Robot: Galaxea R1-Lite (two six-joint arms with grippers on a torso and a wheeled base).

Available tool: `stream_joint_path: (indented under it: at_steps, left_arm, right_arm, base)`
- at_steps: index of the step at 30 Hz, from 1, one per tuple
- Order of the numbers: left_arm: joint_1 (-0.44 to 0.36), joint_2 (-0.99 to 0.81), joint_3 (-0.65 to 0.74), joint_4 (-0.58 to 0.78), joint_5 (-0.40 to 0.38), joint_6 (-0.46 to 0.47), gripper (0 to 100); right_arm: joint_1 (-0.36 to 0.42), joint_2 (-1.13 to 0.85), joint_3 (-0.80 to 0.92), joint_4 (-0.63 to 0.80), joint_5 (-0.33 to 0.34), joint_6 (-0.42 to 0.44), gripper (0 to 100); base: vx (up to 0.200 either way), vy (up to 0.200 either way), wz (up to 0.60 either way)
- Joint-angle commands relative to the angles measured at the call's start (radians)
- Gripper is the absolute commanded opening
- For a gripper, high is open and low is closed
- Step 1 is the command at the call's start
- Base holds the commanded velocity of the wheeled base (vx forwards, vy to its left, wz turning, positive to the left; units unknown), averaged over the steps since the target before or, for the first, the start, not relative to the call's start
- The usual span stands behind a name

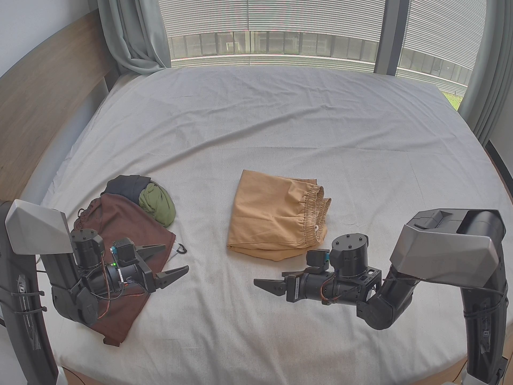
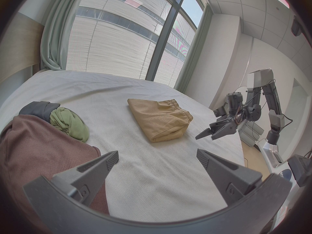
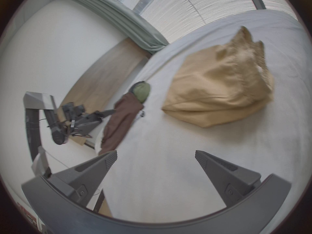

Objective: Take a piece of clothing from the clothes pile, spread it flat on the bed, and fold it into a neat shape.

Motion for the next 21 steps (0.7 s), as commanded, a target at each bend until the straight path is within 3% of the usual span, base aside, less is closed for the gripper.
stream_joint_path:
  at_steps: [1,9,12,15,21]
  left_arm:
    - [0.0,0.002,0.002,0.001,0.0,0.0,100]
    - [-0.002,0.0,0.002,0.001,0.0,0.0,100]
    - [-0.005,0.0,0.002,0.001,0.0,0.0,100]
    - [-0.005,0.002,0.002,0.001,0.0,0.0,100]
    - [-0.005,0.006,-0.003,0.001,0.0,-0.002,100]
  right_arm:
    - [0.016,-0.065,-0.074,-0.056,0.003,0.051,100]
    - [-0.095,-0.048,-0.202,-0.053,-0.019,0.084,100]
    - [-0.151,0.035,-0.288,-0.039,-0.068,0.095,100]
    - [-0.171,0.109,-0.338,-0.039,-0.109,0.095,100]
    - [-0.175,0.198,-0.346,-0.039,-0.115,0.089,100]
  base:
    - [0.0,0.0,0.0]
    - [0.0,0.0,0.0]
    - [0.0,0.0,0.0]
    - [0.0,0.0,0.0]
    - [0.0,0.0,0.0]
